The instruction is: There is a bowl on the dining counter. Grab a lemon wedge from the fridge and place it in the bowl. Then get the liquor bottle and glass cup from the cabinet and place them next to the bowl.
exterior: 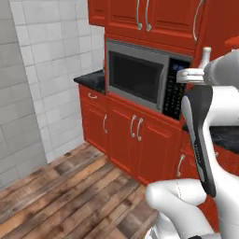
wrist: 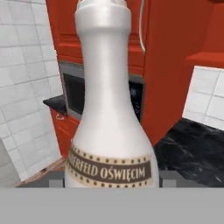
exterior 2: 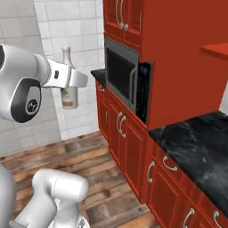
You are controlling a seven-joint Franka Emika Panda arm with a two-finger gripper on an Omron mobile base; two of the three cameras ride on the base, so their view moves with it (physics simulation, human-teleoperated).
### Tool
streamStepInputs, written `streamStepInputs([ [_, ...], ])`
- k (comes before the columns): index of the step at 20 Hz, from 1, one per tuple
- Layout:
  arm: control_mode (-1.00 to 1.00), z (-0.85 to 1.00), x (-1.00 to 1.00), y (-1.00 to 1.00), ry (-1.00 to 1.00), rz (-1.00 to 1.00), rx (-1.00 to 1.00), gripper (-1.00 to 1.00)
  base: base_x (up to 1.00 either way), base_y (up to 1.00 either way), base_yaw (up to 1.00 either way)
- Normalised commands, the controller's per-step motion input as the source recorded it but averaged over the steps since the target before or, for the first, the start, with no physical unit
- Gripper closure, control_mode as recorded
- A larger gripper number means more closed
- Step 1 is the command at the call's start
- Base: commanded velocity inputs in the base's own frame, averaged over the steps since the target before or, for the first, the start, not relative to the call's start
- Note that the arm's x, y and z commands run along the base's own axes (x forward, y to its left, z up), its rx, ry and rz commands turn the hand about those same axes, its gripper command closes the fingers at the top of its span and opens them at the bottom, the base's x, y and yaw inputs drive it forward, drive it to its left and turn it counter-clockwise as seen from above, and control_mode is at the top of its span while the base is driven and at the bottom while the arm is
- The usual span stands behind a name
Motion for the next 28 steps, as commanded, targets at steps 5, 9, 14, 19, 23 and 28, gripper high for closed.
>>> streamStepInputs([
  [5, 1.0, 0.0, 0.0, 0.0, 0.0, 0.0, 0.0, 1.0, -0.16, 0.29, 0.82],
  [9, 1.0, 0.0, 0.0, 0.0, 0.0, 0.0, 0.0, 1.0, 0.63, 0.33, 0.62],
  [14, 1.0, 0.0, 0.0, 0.0, 0.0, 0.0, 0.0, 1.0, 1.0, 0.15, 0.41],
  [19, 1.0, 0.0, 0.0, 0.0, 0.0, 0.0, 0.0, 1.0, 1.0, 0.0, 0.36],
  [23, 1.0, 0.0, 0.0, 0.0, 0.0, 0.0, 0.0, 1.0, 1.0, 0.0, 0.35],
  [28, 1.0, 0.0, 0.0, 0.0, 0.0, 0.0, 0.0, 1.0, 1.0, 0.0, 0.47],
])
